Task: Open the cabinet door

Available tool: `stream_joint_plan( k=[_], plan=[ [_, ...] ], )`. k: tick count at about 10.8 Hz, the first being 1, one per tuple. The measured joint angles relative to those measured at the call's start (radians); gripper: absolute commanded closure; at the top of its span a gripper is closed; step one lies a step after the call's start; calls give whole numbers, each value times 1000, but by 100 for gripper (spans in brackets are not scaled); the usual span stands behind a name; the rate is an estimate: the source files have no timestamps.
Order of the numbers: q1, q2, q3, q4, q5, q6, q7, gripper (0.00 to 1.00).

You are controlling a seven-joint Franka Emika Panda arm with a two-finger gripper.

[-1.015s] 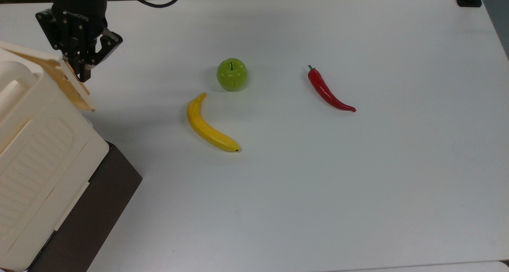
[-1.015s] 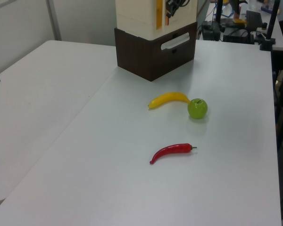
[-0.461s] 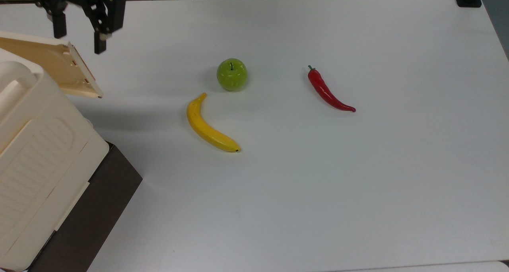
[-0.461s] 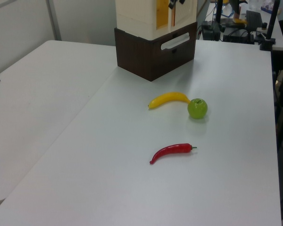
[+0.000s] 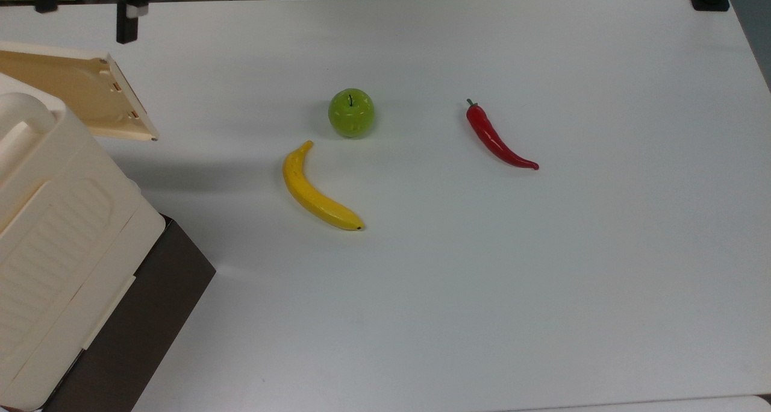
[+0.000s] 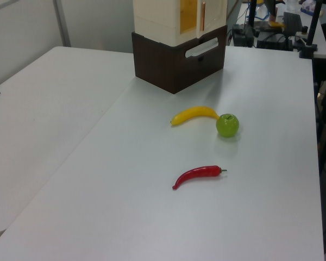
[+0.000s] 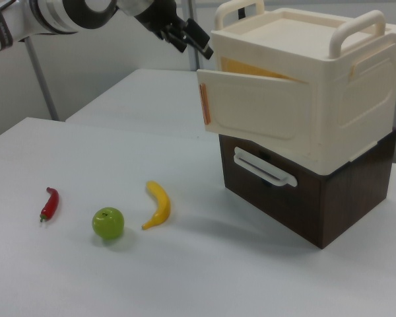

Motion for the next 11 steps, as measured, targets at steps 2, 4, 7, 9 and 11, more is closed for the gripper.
stream_joint_plan(
  k=[2, 4, 7, 9, 11],
  plan=[
    [0, 7, 0, 1, 0, 54, 0, 0],
    [0, 28, 0, 0, 0, 63, 0, 0],
    [0, 58, 0, -4, 0, 64, 0, 0],
    [0, 61, 0, -5, 0, 42, 0, 0],
    [-1, 61, -1, -4, 0, -29, -3, 0]
  ],
)
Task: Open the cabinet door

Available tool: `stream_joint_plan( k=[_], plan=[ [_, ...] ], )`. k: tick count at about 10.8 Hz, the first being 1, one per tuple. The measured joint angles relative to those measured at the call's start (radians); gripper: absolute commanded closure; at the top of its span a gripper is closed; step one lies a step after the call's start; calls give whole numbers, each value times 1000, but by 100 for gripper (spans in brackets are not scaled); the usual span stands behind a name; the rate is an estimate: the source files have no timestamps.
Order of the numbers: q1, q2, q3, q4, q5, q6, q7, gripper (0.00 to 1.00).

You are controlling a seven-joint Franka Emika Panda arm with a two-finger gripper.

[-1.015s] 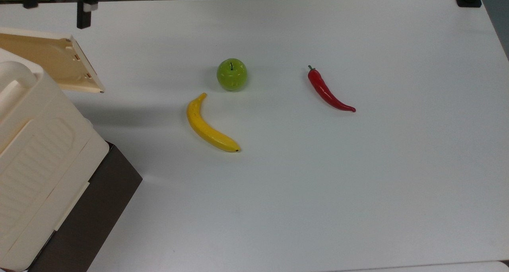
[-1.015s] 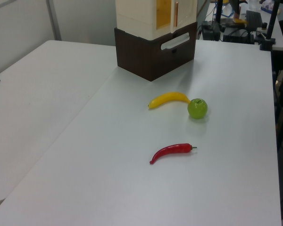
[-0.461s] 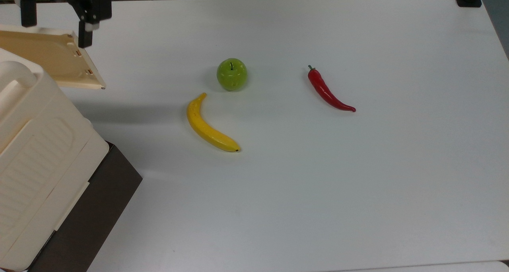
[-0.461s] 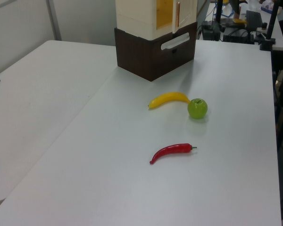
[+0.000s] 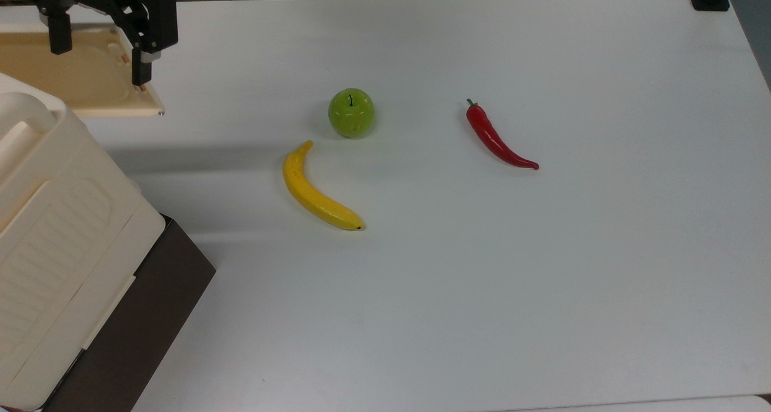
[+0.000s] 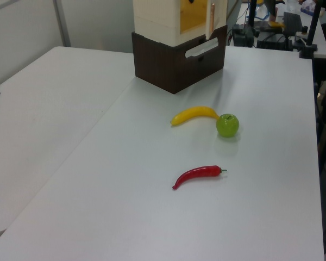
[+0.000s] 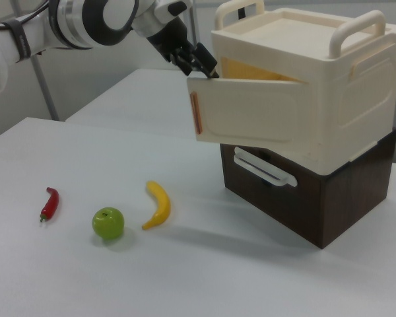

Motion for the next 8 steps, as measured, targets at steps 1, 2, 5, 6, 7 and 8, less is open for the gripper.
stream_joint_plan(
  k=[1, 2, 5, 6, 7, 8],
  plan=[
    [0, -1, -1, 1, 0, -42, -10, 0],
    [-1, -5, -3, 1, 0, -83, -24, 0],
    [-8, -31, -8, 4, 0, -269, -117, 0],
    [-13, -43, -12, 4, 0, -342, -169, 0],
    [-17, -53, -17, 4, 7, -397, -210, 0],
    [-19, -57, -17, 4, 17, -420, -228, 0]
  ],
)
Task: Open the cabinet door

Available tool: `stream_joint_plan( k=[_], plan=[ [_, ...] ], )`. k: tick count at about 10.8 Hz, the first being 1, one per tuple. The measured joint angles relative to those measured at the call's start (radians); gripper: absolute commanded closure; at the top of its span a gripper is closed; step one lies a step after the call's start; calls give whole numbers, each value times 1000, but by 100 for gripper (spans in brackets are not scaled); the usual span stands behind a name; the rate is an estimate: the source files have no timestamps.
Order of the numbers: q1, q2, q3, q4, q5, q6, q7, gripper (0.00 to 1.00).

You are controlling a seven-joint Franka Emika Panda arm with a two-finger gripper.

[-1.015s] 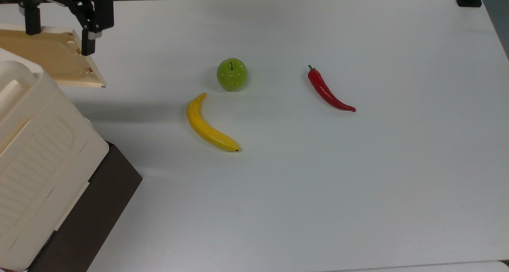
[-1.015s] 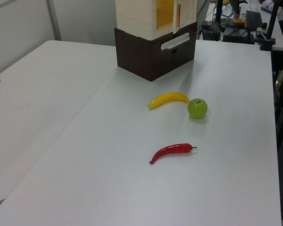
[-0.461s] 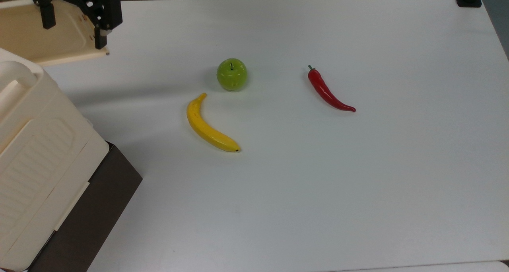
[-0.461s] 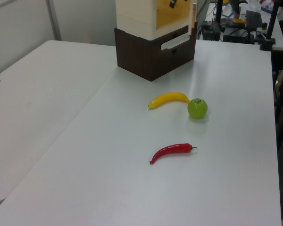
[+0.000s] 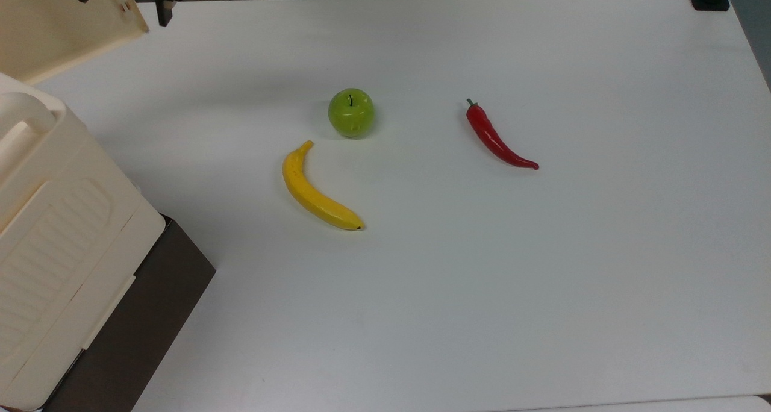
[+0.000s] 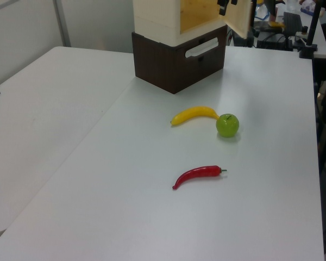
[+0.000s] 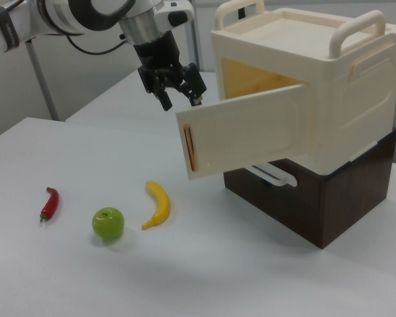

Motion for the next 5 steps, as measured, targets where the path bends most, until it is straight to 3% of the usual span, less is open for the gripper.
stream_joint_plan(
  k=[5],
  plan=[
    [57, 1, 16, -10, 47, -23, -1, 0]
  ],
)
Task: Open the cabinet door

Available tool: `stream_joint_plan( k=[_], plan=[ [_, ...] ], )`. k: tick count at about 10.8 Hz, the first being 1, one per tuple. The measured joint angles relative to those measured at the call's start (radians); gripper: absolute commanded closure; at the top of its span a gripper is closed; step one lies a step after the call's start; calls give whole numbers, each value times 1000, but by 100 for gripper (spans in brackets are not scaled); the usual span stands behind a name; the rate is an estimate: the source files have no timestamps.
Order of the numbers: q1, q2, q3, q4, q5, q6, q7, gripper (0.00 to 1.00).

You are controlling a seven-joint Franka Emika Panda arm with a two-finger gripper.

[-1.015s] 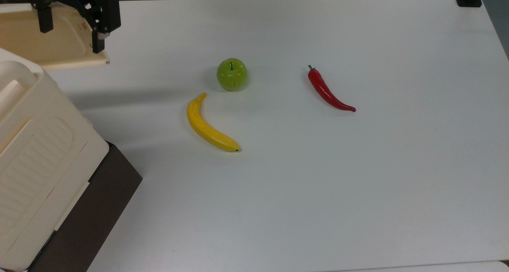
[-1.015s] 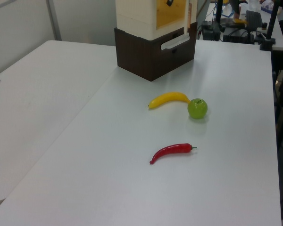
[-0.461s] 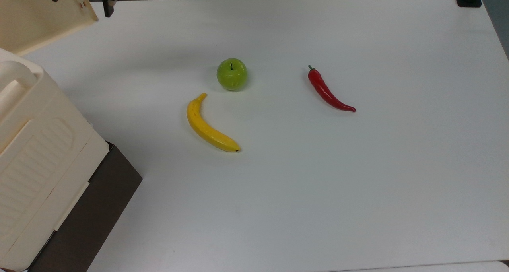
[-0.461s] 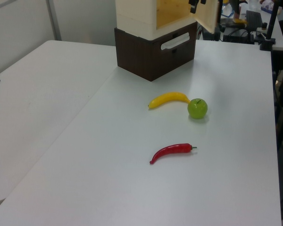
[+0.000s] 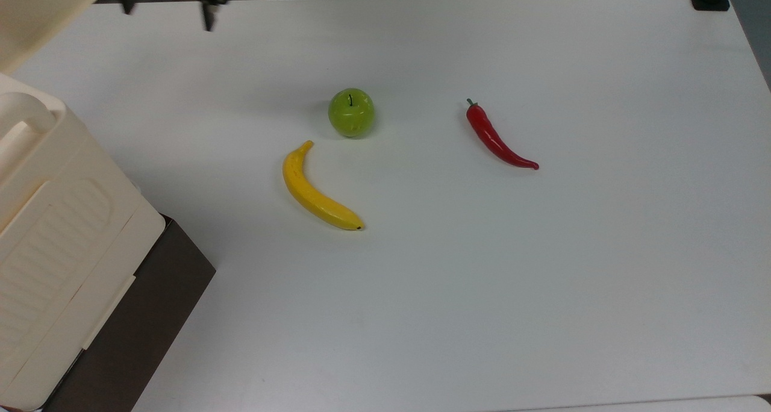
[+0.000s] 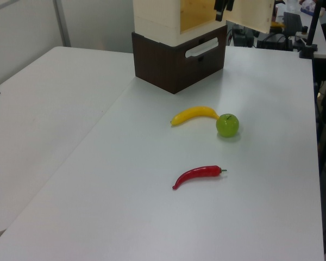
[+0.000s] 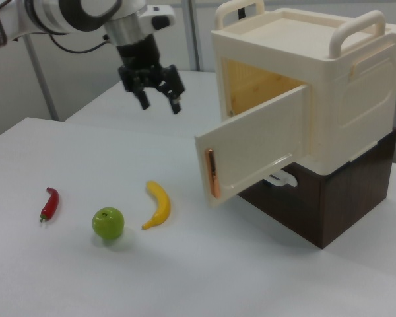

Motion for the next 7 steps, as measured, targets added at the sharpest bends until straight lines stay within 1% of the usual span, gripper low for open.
stream_joint_plan(
  k=[2, 3, 5, 7],
  plan=[
    [61, -2, 4, -25, 23, -22, 38, 0],
    [93, -12, 6, -54, 23, -24, 50, 0],
    [149, -59, 7, -144, 23, -25, 56, 0],
    [190, -116, 7, -228, 23, -28, 101, 0]
  ],
)
